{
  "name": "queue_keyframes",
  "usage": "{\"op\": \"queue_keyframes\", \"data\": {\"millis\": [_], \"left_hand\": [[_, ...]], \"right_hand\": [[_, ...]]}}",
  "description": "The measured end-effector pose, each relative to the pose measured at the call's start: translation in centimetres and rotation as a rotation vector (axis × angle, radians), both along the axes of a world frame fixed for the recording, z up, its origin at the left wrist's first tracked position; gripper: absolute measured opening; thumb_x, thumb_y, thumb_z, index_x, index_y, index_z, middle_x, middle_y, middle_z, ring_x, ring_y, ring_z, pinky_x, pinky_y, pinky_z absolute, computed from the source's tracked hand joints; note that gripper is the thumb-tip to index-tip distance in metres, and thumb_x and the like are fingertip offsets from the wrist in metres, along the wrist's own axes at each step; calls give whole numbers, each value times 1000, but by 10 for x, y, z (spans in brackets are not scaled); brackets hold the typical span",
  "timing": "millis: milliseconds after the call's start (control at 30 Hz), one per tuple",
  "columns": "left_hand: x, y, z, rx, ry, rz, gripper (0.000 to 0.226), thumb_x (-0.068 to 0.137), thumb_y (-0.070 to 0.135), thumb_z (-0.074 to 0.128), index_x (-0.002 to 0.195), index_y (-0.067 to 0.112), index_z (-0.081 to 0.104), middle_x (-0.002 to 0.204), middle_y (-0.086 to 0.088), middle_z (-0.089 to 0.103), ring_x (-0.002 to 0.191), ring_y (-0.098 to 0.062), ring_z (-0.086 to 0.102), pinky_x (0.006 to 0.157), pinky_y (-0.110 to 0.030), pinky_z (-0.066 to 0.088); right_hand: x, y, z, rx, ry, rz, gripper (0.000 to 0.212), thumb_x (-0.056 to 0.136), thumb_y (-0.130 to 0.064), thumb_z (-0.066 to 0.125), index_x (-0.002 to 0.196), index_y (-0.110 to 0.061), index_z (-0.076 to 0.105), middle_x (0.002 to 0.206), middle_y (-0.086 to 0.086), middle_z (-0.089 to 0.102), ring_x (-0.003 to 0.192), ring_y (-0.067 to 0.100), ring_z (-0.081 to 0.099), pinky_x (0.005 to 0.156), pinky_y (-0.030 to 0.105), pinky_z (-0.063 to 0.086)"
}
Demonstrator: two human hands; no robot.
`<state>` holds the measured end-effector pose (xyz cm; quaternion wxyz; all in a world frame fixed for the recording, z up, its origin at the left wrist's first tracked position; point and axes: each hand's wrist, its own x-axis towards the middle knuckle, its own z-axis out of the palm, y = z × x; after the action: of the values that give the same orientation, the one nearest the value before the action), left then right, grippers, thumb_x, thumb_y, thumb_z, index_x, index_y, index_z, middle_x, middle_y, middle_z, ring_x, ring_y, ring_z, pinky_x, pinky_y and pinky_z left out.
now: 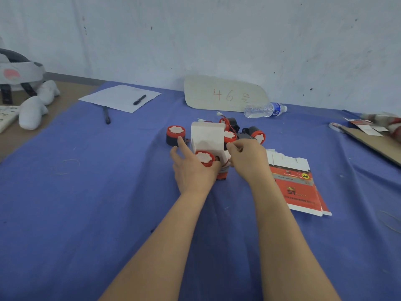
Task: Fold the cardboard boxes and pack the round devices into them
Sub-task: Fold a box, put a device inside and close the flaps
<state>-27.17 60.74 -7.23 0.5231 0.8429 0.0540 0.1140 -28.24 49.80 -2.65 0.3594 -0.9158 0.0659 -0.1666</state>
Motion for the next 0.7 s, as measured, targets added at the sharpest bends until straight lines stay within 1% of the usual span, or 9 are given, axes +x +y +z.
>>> {"op": "queue_keyframes", "data": {"millis": [67,100,133,167,267,367,500,600,700], "left_hand": [[0,0,0,11,-3,2,109,77,43,75,152,20,1,155,-8,8,137,-33,31,106,-46,39],[0,-1,-1,16,-3,4,109,77,43,75,152,20,1,155,-8,8,137,-33,31,106,-45,39],[0,-1,-1,18,-2,5,109,77,44,75,152,20,1,155,-9,8,137,-34,31,106,-45,38],[0,-1,-1,18,2,7,109,76,44,75,152,20,0,155,-9,8,137,-34,31,106,-45,38],[1,-1,-1,26,18,8,110,77,46,74,152,20,-1,156,-10,7,139,-34,28,108,-45,37],[1,-1,-1,27,24,3,111,75,47,75,152,20,0,156,-10,6,139,-35,26,109,-46,36],[0,-1,-2,17,19,1,106,76,41,74,152,22,2,156,-9,9,138,-33,28,107,-45,35],[-1,-1,-3,17,-6,-5,101,78,41,72,152,17,7,153,-10,19,137,-31,29,108,-42,31],[-2,0,-3,-2,-36,-26,87,80,38,70,149,14,21,145,-8,38,131,-29,35,107,-41,34]], "right_hand": [[0,-1,1,-13,22,29,27,95,-7,43,73,-12,58,71,5,53,71,24,51,50,21,31],[0,-1,2,-3,12,20,22,95,-6,45,94,-14,65,82,3,57,74,19,51,52,18,32],[1,-1,2,19,-15,-12,26,95,-7,48,117,-15,60,95,1,59,80,13,51,55,15,34],[1,1,2,61,-48,-52,36,94,-9,53,129,-15,51,106,1,60,85,10,51,57,13,35],[4,8,0,97,-140,-106,30,91,-13,62,118,-10,51,107,8,64,87,14,56,61,14,39],[6,13,-7,-4,-94,-82,19,92,-14,60,111,-10,61,104,6,67,88,15,57,73,22,43],[7,16,-15,-184,-43,-59,19,93,-18,56,107,-16,70,108,3,66,98,20,56,81,30,47],[10,14,-20,-225,-11,-113,22,93,-21,56,111,-19,70,118,9,54,108,26,50,92,38,46],[11,12,-23,-105,30,-148,24,92,-22,59,114,-19,65,118,10,51,108,27,49,90,37,46]]}}
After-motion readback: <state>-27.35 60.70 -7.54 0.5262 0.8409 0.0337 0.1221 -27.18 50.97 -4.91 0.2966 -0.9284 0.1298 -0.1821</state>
